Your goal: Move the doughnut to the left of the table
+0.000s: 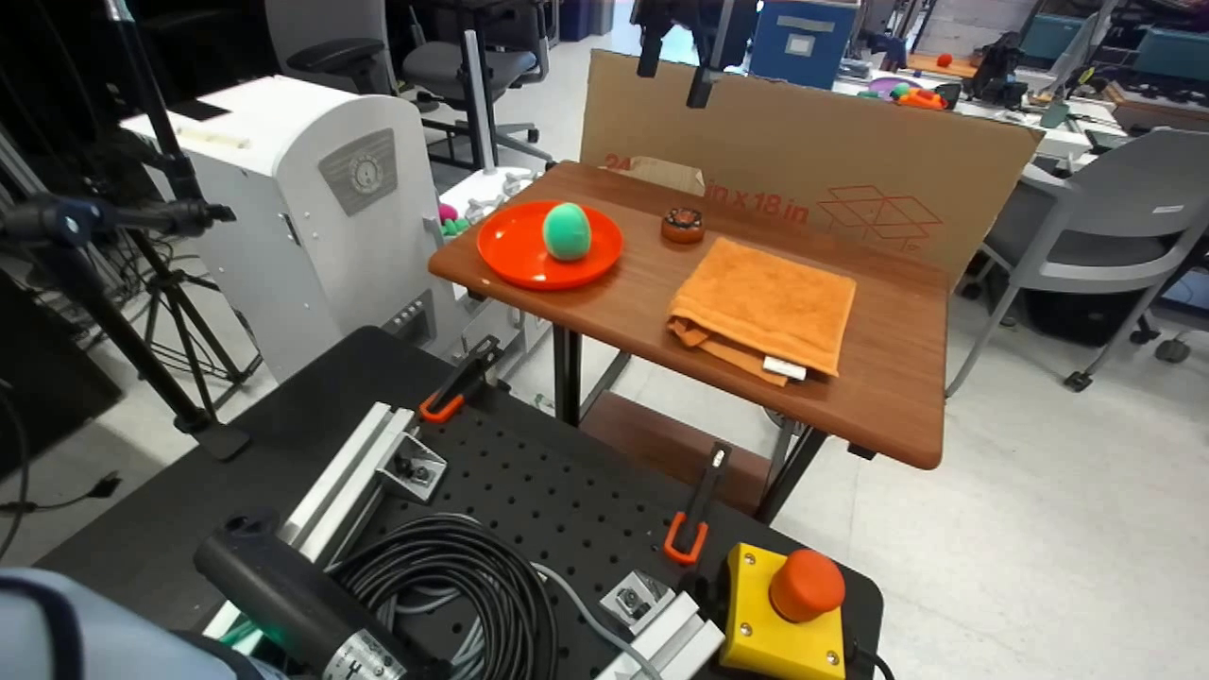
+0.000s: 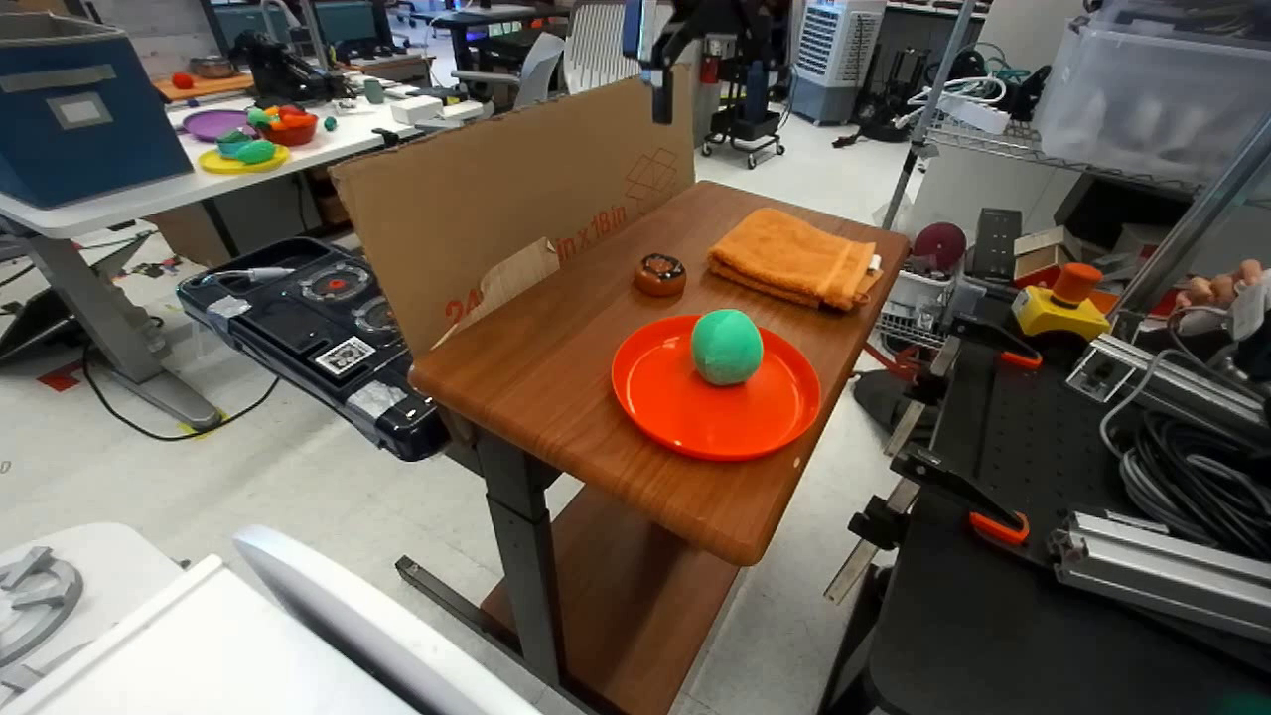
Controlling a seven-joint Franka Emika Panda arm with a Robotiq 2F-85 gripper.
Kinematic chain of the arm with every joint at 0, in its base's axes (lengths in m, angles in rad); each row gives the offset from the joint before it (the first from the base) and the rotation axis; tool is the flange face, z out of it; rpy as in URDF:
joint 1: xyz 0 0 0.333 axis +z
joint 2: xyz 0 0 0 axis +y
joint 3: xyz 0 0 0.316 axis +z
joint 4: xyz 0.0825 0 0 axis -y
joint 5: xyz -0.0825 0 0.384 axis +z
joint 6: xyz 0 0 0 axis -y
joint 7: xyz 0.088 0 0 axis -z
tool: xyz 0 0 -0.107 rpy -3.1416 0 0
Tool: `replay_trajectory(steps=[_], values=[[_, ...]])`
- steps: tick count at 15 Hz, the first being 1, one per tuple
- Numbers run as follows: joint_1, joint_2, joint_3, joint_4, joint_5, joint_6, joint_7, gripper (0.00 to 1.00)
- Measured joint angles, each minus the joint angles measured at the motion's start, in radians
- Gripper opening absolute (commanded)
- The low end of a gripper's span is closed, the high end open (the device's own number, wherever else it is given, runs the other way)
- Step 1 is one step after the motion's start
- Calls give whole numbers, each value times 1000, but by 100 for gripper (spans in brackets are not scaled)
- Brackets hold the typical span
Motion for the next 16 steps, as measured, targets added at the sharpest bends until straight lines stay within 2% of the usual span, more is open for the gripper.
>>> replay_trajectory(steps=[9,16], values=[[94,316,-108,252,-73,-28,112,100],[109,469,-133,409,-93,-131,166,100]])
